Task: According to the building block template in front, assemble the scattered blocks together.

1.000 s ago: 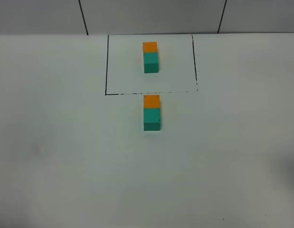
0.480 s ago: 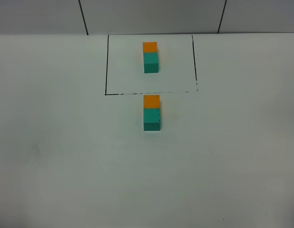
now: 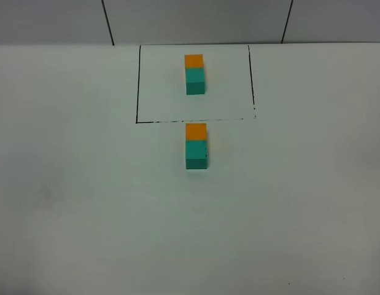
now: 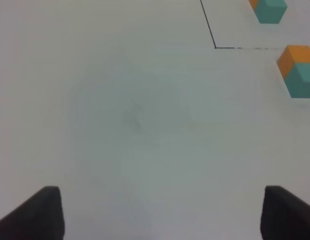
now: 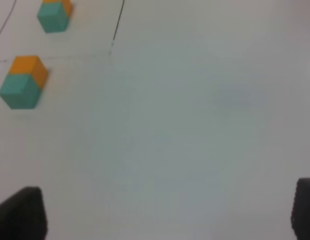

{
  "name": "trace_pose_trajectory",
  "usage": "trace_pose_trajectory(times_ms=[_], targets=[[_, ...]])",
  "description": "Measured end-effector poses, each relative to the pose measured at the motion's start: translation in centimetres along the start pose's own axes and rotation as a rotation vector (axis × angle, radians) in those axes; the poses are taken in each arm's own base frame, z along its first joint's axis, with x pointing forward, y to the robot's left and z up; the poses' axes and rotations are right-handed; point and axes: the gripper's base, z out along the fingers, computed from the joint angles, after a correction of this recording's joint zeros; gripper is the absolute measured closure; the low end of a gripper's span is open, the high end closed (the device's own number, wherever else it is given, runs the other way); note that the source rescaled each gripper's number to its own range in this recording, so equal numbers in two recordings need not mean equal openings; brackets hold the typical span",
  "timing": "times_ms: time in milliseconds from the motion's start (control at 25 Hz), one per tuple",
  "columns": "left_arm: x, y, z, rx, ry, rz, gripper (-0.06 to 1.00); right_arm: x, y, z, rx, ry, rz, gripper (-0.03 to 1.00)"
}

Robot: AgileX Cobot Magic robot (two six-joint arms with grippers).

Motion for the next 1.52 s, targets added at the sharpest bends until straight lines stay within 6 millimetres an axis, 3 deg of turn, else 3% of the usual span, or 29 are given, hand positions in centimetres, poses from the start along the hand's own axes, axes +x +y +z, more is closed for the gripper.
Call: trace_pose_trajectory(times_ms=[440, 1520], targets=[[0.0, 0.0, 0.0, 0.0, 0.0, 0.0, 0.27, 0.13, -0.01, 0.01, -0.001, -0.001, -0.008, 0.24], [0.0, 0.0, 0.0, 0.0, 0.0, 0.0, 0.27, 0.13, 0.03, 0.01, -0.005, -0.001, -0.009, 0.26]])
